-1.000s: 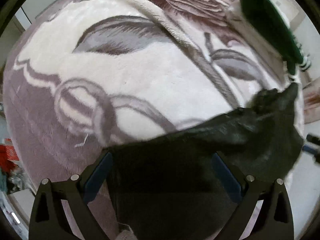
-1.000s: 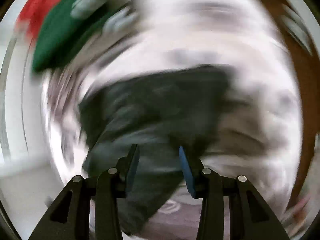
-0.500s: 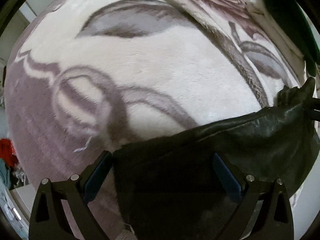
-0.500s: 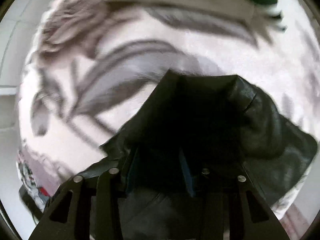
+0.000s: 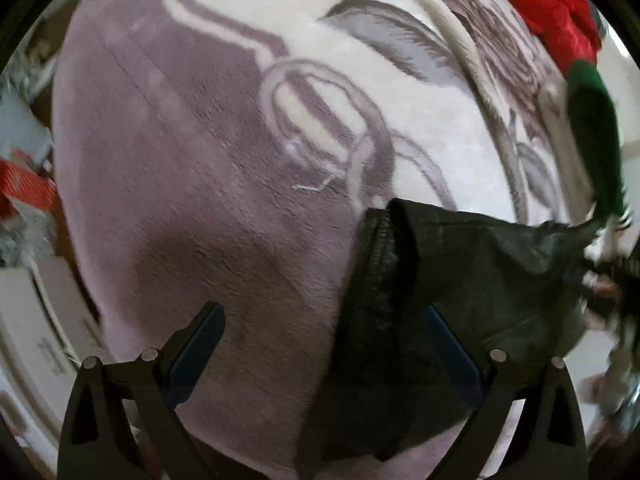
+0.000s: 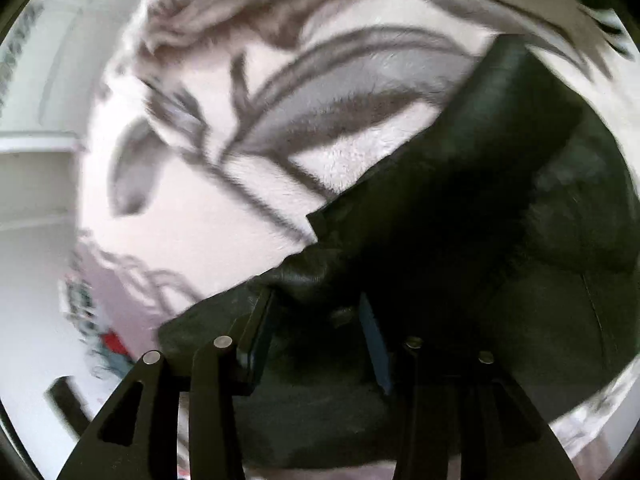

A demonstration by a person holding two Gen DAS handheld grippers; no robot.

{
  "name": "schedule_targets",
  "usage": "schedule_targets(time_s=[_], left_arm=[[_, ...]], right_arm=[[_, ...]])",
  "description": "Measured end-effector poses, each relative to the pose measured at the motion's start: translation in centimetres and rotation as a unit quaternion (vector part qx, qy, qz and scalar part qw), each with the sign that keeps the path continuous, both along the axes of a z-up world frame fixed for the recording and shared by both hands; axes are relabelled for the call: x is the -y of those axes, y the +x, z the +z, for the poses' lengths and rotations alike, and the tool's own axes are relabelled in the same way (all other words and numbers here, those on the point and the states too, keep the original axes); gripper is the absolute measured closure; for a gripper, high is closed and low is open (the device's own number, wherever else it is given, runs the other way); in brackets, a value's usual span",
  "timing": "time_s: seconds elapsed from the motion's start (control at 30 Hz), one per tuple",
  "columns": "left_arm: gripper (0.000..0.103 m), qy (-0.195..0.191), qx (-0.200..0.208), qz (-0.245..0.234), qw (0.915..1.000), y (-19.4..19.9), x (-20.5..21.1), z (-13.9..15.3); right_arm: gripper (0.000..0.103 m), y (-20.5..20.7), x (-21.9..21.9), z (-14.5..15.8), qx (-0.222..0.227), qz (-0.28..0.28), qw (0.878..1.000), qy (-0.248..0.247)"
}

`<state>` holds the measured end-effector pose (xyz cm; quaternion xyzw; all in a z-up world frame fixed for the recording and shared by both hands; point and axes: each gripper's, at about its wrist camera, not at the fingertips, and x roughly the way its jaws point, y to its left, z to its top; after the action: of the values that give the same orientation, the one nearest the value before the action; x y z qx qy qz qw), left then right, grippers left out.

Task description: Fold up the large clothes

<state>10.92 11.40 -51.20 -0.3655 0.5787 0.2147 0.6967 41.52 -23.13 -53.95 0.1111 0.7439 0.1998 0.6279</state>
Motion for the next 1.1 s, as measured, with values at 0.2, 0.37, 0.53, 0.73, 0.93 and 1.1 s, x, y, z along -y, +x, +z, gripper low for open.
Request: schedule_targets(time_s=[0.2,0.37,0.53,0.73,0.93,1.1], left_arm=[[0.003,-0.054,0.053,-0.021,0.9969,2.7,1.5,0.2],[0.003,-0.034,0.022,-0.061,0.9973,3.2,4.4,-0.8],[0.003,-0.005,-0.012,-0.100,0.9949,3.6,6.1,-2.6],[0.003,0.021,-0.037,-0.114,0.9926,3.6,6.2,-4.0],[0.003,0.033,-0.043,-0.121,0.9912,6.2,7.6,-4.7],[0.003,0.042,-0.048,-0.122,0.9904,6.0,7.6,-3.1]], right_arm=[[0.057,-5.5,7.5,2.2,-0.021,-0.087,0.996,0.006],[0.057,-10.4,10.3,-0.5,-0.073,-0.132,0.989,-0.005],[0.057,-13.7,10.1,-3.6,-0.105,-0.147,0.983,-0.007],[0.057,-13.9,8.9,-6.9,-0.107,-0.173,0.979,-0.003],[0.057,-13.8,8.3,-9.1,-0.115,-0.187,0.975,-0.028],[0.057,-14.7,9.4,-7.3,-0.123,-0.180,0.976,-0.004]])
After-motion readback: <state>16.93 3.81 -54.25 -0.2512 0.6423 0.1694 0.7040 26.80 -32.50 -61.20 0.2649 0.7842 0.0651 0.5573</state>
